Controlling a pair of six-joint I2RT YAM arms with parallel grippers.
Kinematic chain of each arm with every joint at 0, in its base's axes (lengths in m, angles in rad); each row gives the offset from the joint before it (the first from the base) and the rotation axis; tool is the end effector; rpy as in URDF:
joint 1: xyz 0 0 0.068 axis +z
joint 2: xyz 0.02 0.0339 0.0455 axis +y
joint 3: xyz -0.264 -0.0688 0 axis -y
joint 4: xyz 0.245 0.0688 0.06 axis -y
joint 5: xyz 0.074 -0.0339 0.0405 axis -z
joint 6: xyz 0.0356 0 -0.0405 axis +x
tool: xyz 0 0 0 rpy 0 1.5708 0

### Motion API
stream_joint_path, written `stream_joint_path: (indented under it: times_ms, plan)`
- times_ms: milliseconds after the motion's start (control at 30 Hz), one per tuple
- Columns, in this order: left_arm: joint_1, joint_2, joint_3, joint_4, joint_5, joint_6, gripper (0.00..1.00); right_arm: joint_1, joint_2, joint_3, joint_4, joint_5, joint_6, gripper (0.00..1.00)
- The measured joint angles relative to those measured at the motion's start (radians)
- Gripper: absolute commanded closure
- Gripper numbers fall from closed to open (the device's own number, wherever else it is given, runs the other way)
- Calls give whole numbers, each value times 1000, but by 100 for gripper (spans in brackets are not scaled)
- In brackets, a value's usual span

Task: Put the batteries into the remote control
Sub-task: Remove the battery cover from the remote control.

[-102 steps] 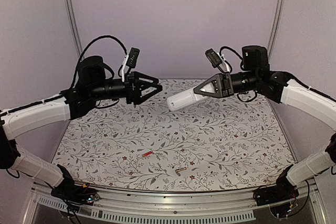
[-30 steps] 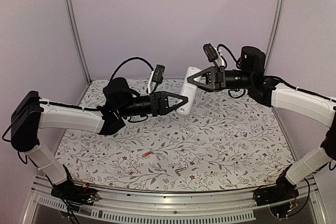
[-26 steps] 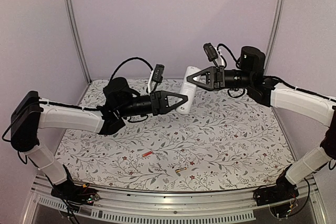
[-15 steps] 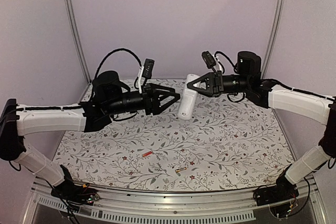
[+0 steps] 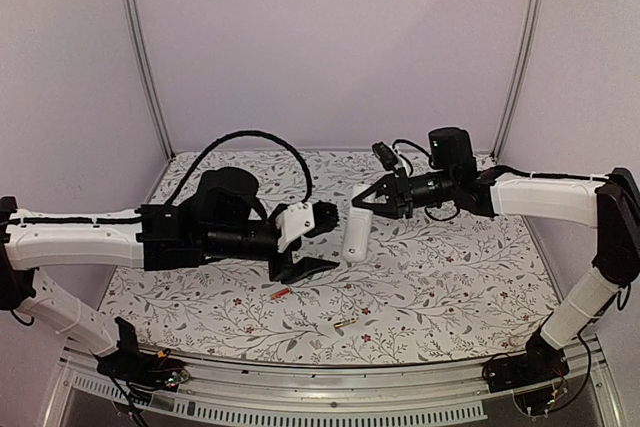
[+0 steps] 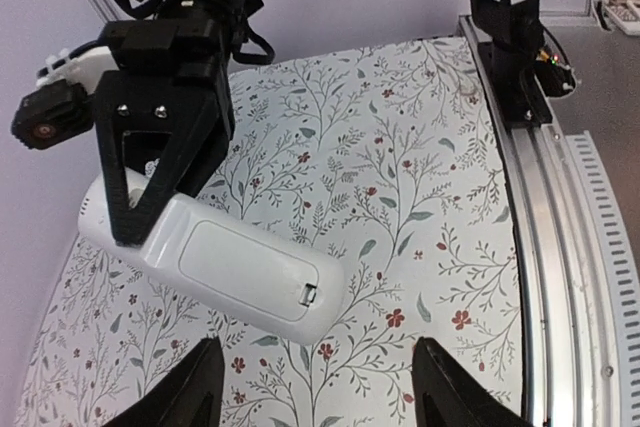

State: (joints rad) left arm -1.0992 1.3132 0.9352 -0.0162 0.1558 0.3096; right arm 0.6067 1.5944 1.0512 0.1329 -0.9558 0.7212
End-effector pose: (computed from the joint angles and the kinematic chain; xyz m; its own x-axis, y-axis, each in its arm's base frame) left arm 0.1329 -0.2728 0.2922 0.1218 0.4237 -0.8976 0.9534 0.2017 0.2245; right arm 0.2740 0.2255 0.2644 -0.8696 -0.1398 -0.4736 -0.4928 0.1854 0.8502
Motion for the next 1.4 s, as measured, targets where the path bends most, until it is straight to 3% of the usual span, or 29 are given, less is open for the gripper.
stream_joint_path:
  times_ms: [400, 1400]
  plan:
    - [-58, 103, 52, -72, -124, 237, 49, 48, 51, 0, -15, 1, 28, 100]
    - [-76, 174, 91, -71, -193, 314, 59, 66, 62, 0, -18, -6, 45, 100]
